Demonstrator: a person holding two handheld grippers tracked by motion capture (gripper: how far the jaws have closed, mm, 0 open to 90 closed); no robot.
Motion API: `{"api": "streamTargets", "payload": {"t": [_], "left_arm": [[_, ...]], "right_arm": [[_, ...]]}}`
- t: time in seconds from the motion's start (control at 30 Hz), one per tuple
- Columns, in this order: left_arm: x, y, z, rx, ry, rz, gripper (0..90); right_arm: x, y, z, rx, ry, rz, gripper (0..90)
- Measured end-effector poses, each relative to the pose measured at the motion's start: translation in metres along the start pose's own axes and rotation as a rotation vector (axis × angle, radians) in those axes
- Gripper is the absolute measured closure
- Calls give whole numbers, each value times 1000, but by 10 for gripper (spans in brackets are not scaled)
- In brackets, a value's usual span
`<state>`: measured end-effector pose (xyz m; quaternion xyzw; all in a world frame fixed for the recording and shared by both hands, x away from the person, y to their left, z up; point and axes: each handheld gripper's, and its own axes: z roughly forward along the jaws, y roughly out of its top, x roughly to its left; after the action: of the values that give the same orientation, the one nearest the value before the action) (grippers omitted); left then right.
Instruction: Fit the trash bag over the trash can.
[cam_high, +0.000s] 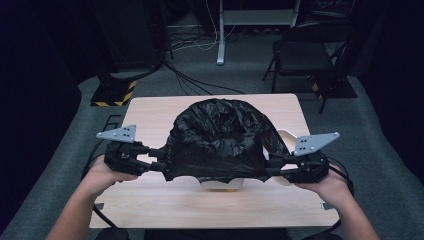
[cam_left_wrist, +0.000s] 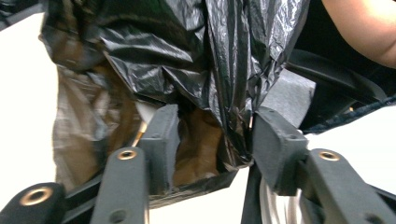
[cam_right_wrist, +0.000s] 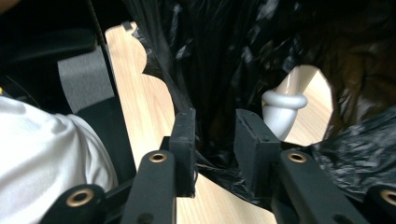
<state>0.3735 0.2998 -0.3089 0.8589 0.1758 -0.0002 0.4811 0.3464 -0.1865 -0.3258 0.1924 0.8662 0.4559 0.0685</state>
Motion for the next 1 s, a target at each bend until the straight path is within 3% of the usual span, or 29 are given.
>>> {"api": "streamTargets", "payload": {"t": [0.1, 0.2, 0.4, 0.57, 0.73, 1.0], "left_arm": [[-3, 2, -6, -2, 14, 3, 451], [-7, 2, -12, -7, 0, 16, 423], [-10, 13, -19, -22, 46, 27, 418], [-7, 33, -20, -41, 96, 27, 420], [-4, 58, -15, -54, 102, 33, 421], [6, 92, 1, -50, 114, 52, 421]], "right_arm": [[1, 0, -6, -17, -3, -1, 656], [2, -1, -10, -34, -4, 5, 644], [7, 5, -11, -55, -16, -1, 585], [15, 15, -8, -80, -12, -36, 567], [17, 24, -8, -114, -16, -43, 556], [2, 43, -20, -156, -69, -37, 563]]}}
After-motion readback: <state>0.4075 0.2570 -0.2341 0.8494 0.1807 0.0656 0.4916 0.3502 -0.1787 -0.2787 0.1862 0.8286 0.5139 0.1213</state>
